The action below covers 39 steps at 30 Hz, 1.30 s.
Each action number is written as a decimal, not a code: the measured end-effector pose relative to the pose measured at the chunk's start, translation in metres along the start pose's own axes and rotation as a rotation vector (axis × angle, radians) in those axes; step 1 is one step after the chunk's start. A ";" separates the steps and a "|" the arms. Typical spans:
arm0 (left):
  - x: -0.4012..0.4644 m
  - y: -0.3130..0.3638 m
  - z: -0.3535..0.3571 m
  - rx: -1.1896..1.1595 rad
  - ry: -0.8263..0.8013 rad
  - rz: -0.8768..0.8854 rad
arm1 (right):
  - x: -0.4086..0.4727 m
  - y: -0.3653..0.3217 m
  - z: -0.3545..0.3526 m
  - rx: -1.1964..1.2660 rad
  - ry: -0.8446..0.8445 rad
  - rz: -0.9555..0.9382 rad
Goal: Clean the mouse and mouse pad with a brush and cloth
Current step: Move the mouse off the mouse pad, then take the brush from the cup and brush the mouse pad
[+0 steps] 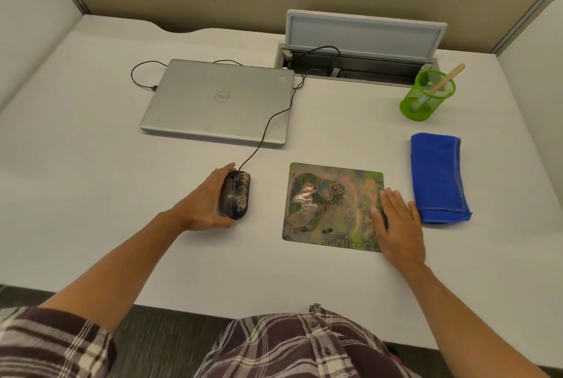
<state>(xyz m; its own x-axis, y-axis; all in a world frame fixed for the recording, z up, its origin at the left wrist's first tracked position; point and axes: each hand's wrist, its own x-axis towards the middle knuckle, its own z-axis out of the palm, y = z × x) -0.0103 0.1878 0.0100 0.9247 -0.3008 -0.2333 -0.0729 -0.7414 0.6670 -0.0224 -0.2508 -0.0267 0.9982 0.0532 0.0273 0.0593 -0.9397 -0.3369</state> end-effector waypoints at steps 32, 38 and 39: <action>0.051 0.106 0.071 0.182 0.223 0.211 | -0.003 -0.002 0.000 0.039 0.009 0.010; 0.069 0.104 0.098 0.168 0.248 0.104 | -0.003 -0.001 0.000 0.051 0.004 0.015; 0.070 0.102 0.100 0.171 0.256 0.090 | -0.003 -0.001 -0.001 0.060 0.001 0.017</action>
<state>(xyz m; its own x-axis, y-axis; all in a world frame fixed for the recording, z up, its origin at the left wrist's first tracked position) 0.0094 0.0317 -0.0092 0.9740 -0.2256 0.0211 -0.2006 -0.8154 0.5430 -0.0254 -0.2503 -0.0259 0.9991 0.0371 0.0220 0.0428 -0.9184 -0.3934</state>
